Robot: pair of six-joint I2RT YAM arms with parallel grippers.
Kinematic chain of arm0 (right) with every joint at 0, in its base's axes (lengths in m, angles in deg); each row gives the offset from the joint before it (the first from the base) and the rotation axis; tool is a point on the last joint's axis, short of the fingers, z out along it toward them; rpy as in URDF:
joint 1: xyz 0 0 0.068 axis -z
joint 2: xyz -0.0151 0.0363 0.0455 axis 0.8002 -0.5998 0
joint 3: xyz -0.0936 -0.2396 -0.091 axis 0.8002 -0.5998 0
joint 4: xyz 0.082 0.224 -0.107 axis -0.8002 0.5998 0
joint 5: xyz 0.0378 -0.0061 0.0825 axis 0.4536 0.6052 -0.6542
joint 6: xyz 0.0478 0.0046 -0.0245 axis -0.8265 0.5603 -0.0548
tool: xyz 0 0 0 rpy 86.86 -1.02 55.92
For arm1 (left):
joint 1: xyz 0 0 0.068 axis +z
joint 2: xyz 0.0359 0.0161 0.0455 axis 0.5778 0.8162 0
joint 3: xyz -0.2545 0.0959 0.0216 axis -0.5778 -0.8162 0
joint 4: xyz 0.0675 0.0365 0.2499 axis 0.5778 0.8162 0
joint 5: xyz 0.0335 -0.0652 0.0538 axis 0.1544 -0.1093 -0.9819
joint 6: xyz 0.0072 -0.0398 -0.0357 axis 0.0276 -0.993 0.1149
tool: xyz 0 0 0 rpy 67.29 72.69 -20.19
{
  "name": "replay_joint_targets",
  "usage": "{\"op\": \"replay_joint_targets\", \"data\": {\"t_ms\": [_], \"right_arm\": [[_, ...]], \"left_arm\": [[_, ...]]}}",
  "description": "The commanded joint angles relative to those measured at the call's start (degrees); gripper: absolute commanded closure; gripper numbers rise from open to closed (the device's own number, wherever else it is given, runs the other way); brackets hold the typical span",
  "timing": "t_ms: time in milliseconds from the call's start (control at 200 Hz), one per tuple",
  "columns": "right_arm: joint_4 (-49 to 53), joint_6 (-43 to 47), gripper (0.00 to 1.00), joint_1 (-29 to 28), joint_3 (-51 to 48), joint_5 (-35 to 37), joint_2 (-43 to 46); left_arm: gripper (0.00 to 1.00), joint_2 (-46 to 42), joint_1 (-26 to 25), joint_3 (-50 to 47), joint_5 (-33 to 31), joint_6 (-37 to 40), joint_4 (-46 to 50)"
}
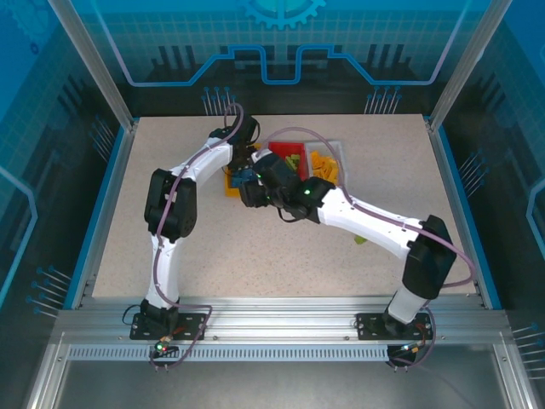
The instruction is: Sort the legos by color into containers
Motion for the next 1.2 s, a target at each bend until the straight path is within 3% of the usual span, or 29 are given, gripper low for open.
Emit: {"op": "replay_joint_targets", "data": {"t_ms": [0, 125, 270, 425, 570, 690, 865, 1040, 1196], "right_arm": [[-0.5, -4.1, 0.39, 1.7, -6.5, 3.5, 8.1], [3.4, -11.7, 0.40, 6.3, -17.0, 6.3, 18.3], [13.0, -19.7, 0.40, 17.1, -26.2, 4.8, 27.1], [17.9, -22.3, 0.36, 28.6, -30.7, -0.2, 29.5], [14.9, -24.9, 0.32, 37.4, -34.6, -7.6, 27.0], [12.1, -28.0, 0.31, 40.5, -34.8, -10.6, 21.5], [14.0, -32.8, 0.31, 43.4, -34.4, -12.3, 13.6], [10.3, -35.4, 0.33, 44.7, -37.9, -13.4, 11.7], [7.7, -34.6, 0.51, 45.3, -37.9, -13.4, 8.9]], "left_arm": [[0.50, -5.0, 0.0, 0.4, 2.1, 0.8, 1.5], [0.49, -11.3, 0.0, -3.0, 3.8, -0.2, 0.3], [0.46, -20.9, -0.6, -10.0, 5.9, -1.8, -2.4], [0.46, -31.8, -3.5, -19.9, 6.6, -3.7, -4.6], [0.44, -43.8, -11.0, -33.8, 10.5, -3.4, -12.4], [0.41, -53.1, -19.2, -46.6, 13.7, -3.8, -22.7], [0.40, -62.1, -28.6, -57.3, 12.2, -5.7, -29.6], [0.40, -65.3, -30.6, -59.5, 10.3, -7.0, -28.5], [0.40, -65.4, -30.7, -58.6, 9.8, -6.6, -27.9]]}}
